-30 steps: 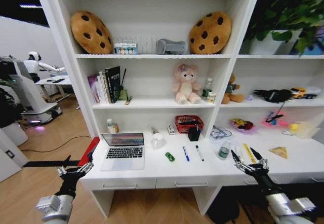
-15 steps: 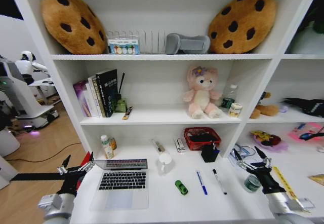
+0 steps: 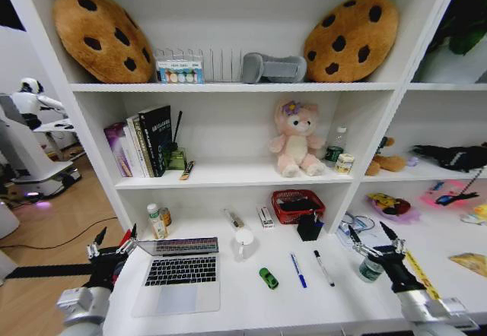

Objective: Organize the objects on the table.

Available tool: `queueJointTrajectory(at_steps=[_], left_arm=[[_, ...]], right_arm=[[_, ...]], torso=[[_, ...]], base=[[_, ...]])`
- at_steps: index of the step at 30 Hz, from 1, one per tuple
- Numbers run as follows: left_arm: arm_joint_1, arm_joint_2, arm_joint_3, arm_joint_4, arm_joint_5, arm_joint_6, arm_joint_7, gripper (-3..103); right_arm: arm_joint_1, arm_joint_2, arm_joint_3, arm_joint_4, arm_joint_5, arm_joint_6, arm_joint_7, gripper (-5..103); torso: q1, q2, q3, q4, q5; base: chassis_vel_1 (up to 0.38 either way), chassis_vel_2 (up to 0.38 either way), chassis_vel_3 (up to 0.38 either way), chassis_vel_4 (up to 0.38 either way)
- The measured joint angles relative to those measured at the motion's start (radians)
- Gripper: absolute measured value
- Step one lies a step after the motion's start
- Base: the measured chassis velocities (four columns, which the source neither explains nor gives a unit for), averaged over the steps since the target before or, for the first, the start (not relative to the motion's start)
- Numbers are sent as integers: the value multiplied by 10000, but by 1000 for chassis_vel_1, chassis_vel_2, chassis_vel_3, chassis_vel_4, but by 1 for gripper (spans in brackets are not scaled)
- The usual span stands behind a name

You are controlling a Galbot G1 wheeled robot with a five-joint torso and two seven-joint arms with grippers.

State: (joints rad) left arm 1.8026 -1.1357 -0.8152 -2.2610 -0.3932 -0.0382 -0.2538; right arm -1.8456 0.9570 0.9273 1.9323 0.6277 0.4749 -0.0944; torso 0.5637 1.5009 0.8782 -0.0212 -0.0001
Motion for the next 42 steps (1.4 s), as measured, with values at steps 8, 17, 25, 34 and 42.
queueJointTrajectory(at_steps=[8, 17, 25, 34, 42], left_arm=[[726, 954, -230, -679, 22, 701, 2, 49], [875, 3327, -357, -905, -404, 1083, -14, 17], [661, 5763, -62, -420, -693, 1236, 27, 0], [1178, 7585, 413, 407, -563, 1224, 206, 0], [2994, 8592, 21, -208, 161, 1228, 214, 0]], right_arm=[[-39, 115, -92, 27, -168, 11, 135, 100], [-116, 309, -209, -29, -276, 206, 193, 100], [-186, 551, -352, -35, -392, 335, 227, 100], [-151, 937, -625, 27, -528, 355, 233, 100], [-179, 1032, -670, -64, -614, 441, 338, 100]], torso=[[-1, 0, -1, -1, 1], [-1, 0, -1, -3, 1], [-1, -1, -1, -3, 0], [0, -1, 0, 1, -2], [0, -1, 0, -2, 1]], base=[[0, 0, 0, 0], [0, 0, 0, 0], [0, 0, 0, 0], [0, 0, 0, 0], [0, 0, 0, 0]])
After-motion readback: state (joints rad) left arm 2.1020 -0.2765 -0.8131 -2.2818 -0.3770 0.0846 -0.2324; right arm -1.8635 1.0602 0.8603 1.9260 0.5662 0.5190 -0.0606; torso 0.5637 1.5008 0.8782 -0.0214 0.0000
